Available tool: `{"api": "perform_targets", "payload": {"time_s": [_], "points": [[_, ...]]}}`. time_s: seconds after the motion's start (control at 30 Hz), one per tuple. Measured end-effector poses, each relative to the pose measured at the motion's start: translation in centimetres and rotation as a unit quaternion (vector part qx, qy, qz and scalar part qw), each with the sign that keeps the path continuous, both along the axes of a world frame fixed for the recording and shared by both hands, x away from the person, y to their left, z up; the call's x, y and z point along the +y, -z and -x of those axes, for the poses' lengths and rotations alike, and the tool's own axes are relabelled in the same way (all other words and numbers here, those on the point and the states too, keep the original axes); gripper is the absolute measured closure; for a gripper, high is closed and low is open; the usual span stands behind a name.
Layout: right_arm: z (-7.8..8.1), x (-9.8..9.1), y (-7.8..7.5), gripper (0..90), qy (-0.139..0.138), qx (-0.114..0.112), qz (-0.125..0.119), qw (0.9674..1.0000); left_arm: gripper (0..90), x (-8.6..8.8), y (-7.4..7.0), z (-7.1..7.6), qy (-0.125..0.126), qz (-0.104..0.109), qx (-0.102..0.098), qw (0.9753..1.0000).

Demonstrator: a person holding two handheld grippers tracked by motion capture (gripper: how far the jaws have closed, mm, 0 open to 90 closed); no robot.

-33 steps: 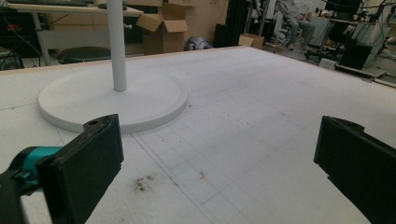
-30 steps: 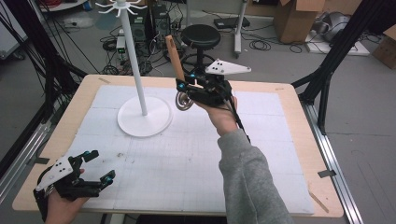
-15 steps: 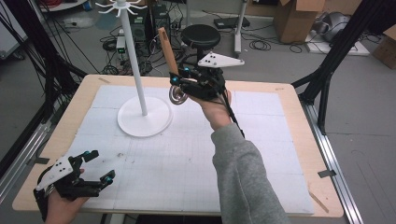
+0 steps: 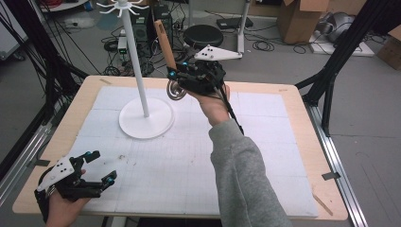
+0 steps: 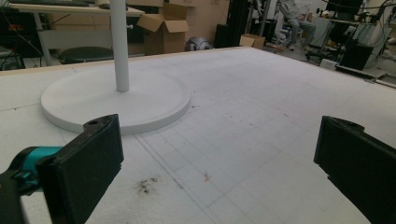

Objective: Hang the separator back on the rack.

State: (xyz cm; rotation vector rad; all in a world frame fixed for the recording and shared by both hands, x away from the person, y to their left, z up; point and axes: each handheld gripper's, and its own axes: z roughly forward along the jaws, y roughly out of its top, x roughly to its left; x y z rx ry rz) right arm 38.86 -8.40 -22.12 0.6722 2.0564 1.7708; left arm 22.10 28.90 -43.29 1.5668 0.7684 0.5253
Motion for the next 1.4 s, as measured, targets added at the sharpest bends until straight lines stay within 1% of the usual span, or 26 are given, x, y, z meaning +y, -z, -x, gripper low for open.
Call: {"api": "perform_targets", "payload": {"time_s": [0.2, 0.37, 0.43, 0.6, 0.77, 0.93, 1.0, 1.03, 1.07, 1.4], "points": [[-0.2, 0.4, -0.5, 69.4, 0.001, -0.001, -0.001, 1.0000, 1.8, 0.2, 0.1, -0.1, -0.003, 0.003, 0.001, 1.0000], [-0.3, 0.9, -0.8, 69.5, 0.002, -0.005, 0.006, 1.0000, 1.8, 0.1, 0.0, -0.1, -0.003, 0.003, 0.001, 1.0000], [-0.4, 1.1, -0.9, 69.5, 0.004, -0.008, 0.005, 0.9999, 1.8, 0.1, 0.1, -0.1, -0.003, 0.002, 0.001, 1.0000], [-0.8, 1.7, -1.2, 69.4, 0.007, -0.007, 0.003, 0.9999, 1.8, 0.2, 0.0, 0.1, -0.002, 0.002, 0.000, 1.0000], [-1.3, 2.3, -1.4, 69.5, 0.005, -0.008, -0.001, 1.0000, 1.8, 0.4, 0.1, 0.3, -0.005, 0.003, 0.003, 1.0000], [-1.6, 2.9, -1.5, 69.5, 0.004, -0.005, -0.005, 1.0000, 1.8, 0.7, 0.1, 0.5, -0.009, 0.004, 0.002, 1.0000], [-1.7, 3.1, -1.5, 69.4, 0.004, -0.008, -0.007, 0.9999, 1.8, 0.8, 0.1, 0.6, -0.009, 0.005, 0.003, 0.9999], [-1.7, 3.2, -1.5, 69.4, 0.002, -0.005, -0.008, 1.0000, 1.8, 0.8, 0.1, 0.6, -0.009, 0.005, 0.003, 0.9999], [-1.8, 3.3, -1.5, 69.4, 0.003, -0.007, -0.008, 0.9999, 1.8, 0.8, 0.1, 0.6, -0.009, 0.005, 0.003, 0.9999], [-2.3, 3.8, -1.1, 69.4, 0.005, 0.000, -0.014, 0.9999, 1.8, 0.7, 0.2, 0.6, -0.008, 0.004, 0.004, 1.0000]]}}
